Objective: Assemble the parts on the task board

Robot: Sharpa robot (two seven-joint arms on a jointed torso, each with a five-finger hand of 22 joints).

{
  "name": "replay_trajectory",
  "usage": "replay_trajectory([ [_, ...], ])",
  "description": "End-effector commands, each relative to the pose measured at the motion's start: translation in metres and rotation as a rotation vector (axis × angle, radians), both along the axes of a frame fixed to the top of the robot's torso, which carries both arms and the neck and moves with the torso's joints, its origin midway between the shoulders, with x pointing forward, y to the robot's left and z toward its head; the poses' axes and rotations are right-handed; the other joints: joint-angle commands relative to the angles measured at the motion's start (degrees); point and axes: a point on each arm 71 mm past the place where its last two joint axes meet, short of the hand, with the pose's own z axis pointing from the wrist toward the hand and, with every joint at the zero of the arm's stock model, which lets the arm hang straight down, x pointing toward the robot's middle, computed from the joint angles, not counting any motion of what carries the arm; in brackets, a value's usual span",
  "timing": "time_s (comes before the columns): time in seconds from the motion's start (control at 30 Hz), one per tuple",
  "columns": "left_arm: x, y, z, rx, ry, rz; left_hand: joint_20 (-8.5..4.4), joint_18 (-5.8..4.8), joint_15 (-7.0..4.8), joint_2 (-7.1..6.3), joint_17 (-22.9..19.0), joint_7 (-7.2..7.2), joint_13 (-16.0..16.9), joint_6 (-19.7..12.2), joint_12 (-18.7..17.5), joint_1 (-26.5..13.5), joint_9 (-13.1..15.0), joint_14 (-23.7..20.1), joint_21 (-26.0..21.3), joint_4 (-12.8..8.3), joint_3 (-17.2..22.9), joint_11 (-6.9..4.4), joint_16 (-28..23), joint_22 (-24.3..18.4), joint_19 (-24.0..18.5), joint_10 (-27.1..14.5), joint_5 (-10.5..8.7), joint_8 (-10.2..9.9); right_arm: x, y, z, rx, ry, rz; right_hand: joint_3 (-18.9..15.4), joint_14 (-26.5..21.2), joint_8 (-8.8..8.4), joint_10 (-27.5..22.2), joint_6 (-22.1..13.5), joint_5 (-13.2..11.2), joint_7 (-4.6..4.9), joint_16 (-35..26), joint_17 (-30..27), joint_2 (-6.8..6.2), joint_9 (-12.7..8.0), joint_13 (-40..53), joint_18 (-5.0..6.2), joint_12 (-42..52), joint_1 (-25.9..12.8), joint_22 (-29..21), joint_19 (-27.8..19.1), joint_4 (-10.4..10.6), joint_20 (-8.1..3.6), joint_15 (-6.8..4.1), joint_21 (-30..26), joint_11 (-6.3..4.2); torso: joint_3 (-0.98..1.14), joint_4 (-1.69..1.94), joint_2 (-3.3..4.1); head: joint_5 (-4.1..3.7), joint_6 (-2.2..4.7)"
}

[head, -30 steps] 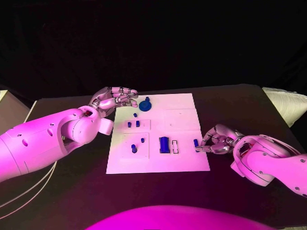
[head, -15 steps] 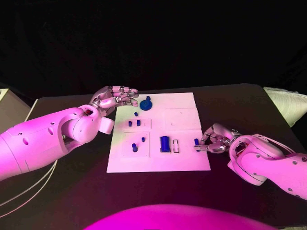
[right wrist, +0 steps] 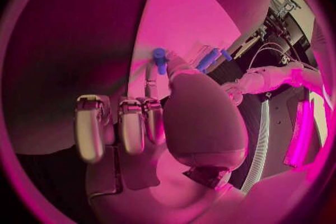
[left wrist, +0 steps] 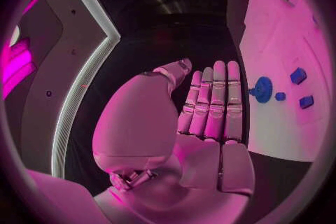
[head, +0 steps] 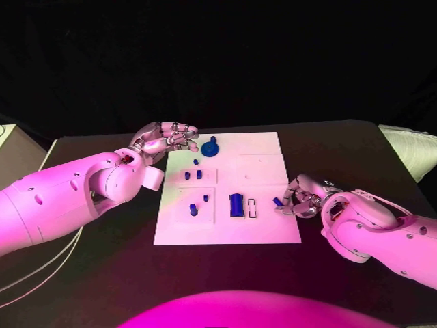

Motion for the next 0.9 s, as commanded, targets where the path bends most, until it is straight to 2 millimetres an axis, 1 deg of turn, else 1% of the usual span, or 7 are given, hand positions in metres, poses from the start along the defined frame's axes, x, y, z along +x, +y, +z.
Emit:
replay_trajectory([
  [0.03,-0.001,-0.002,0.001,-0.015,-0.008,-0.014,0.1,0.03,-0.14,0.53,0.1,-0.17,0.1,0.4,0.4,0.0,0.1,-0.4,-0.3,0.1,-0.1,-0.28,-0.3,-0.1,0.4,-0.1,0.11,-0.1,-0.005,-0.002,-0.013,-0.078,0.055,0.019,0.9,6.1,-0.01,5.6,-0.4,1.8,-0.16,0.2,15.1,0.25,-0.3,14.6,-0.4,-0.2,1.5,13.9,5.0,0.0,-0.54,-0.5,-0.1,-0.28,0.0,-0.14,0.0,0.09,-0.04],
  [0.13,-0.001,-0.002,0.002,-0.014,-0.008,-0.014,0.1,0.03,-0.14,0.53,0.1,-0.17,0.1,0.4,0.4,0.0,0.1,-0.4,-0.3,0.1,-0.1,-0.28,-0.3,-0.1,0.4,-0.1,0.11,-0.1,-0.005,-0.002,-0.014,-0.085,0.061,0.021,2.1,6.1,-0.04,5.6,-0.4,4.2,-0.21,0.2,15.1,-0.02,-0.4,14.6,-0.4,-0.3,2.5,13.9,5.0,0.0,-0.6,-0.55,-0.1,-0.34,0.0,-0.14,-0.01,0.09,-0.05],
  [0.3,-0.001,-0.002,0.002,-0.016,-0.008,-0.015,0.11,0.03,-0.13,0.55,0.2,-0.16,0.1,0.4,0.4,-0.1,0.1,-0.4,-0.4,0.2,-0.2,-0.27,-0.3,-0.1,0.4,-0.1,0.1,-0.1,-0.006,-0.001,-0.015,-0.092,0.068,0.024,4.2,6.1,-0.17,5.5,-0.5,6.8,-0.25,0.2,15.1,-0.55,-0.7,14.5,-0.37,-0.5,3.7,13.8,5.0,-0.3,-0.66,-0.6,-0.2,-0.39,0.03,-0.09,-0.01,0.09,-0.11],
  [0.37,-0.001,-0.002,0.002,-0.016,-0.008,-0.016,0.11,0.03,-0.13,0.55,0.2,-0.16,0.1,0.4,0.4,-0.1,0.1,-0.4,-0.4,0.2,-0.2,-0.27,-0.3,-0.1,0.4,-0.1,0.1,-0.1,-0.006,-0.001,-0.015,-0.089,0.065,0.023,5.9,6.1,-0.26,5.4,-0.4,7.2,-0.26,0.2,15.1,-0.72,-0.8,14.4,-0.36,-0.6,4.6,13.8,5.0,-0.4,-0.7,-0.62,-0.3,-0.41,0.04,-0.07,-0.03,0.07,-0.1],
  [0.47,-0.001,-0.002,0.002,-0.016,-0.008,-0.016,0.11,0.03,-0.13,0.55,0.2,-0.16,0.1,0.4,0.4,-0.1,0.1,-0.4,-0.4,0.2,-0.2,-0.27,-0.3,-0.1,0.4,-0.1,0.1,-0.1,-0.007,-0.001,-0.014,-0.073,0.067,0.013,8.8,6.1,-0.24,5.5,-0.2,9.7,-0.28,0.2,15.1,-1.22,-0.9,14.5,-0.4,-0.4,5.0,13.9,5.0,-0.5,-0.76,-0.67,-0.1,-0.47,0.06,-0.05,-0.03,0.15,-0.1],
  [0.6,-0.001,-0.001,0.002,-0.016,-0.007,-0.014,0.11,0.03,-0.13,0.55,0.2,-0.16,0.1,0.4,0.4,-0.1,0.1,-0.4,-0.4,0.2,-0.2,-0.27,-0.3,-0.1,0.4,-0.1,0.1,-0.1,-0.01,-0.001,-0.014,-0.032,0.093,-0.017,11.3,6.1,-0.04,5.5,-0.3,11.8,-0.32,0.2,15.1,-1.4,-0.8,14.5,-0.42,-0.4,3.8,13.9,5.1,-0.2,-0.78,-0.7,0.0,-0.5,0.1,-0.11,-0.01,0.34,-0.15],
  [0.9,-0.001,0.0,0.001,-0.035,0.011,-0.006,0.12,0.02,-0.12,0.56,0.2,-0.16,0.1,0.4,0.4,-0.2,0.1,-0.4,-0.5,0.3,-0.2,-0.26,-0.3,-0.1,0.4,-0.1,0.1,-0.1,-0.015,0.007,0.002,0.09,0.133,-0.065,12.7,6.1,0.25,5.7,-0.4,12.2,-0.37,0.2,15.1,-1.62,-0.6,14.7,-0.54,-0.1,2.4,14.1,5.2,-0.2,-0.8,-0.72,0.7,-0.53,0.07,-0.14,0.0,0.48,-0.14],
])
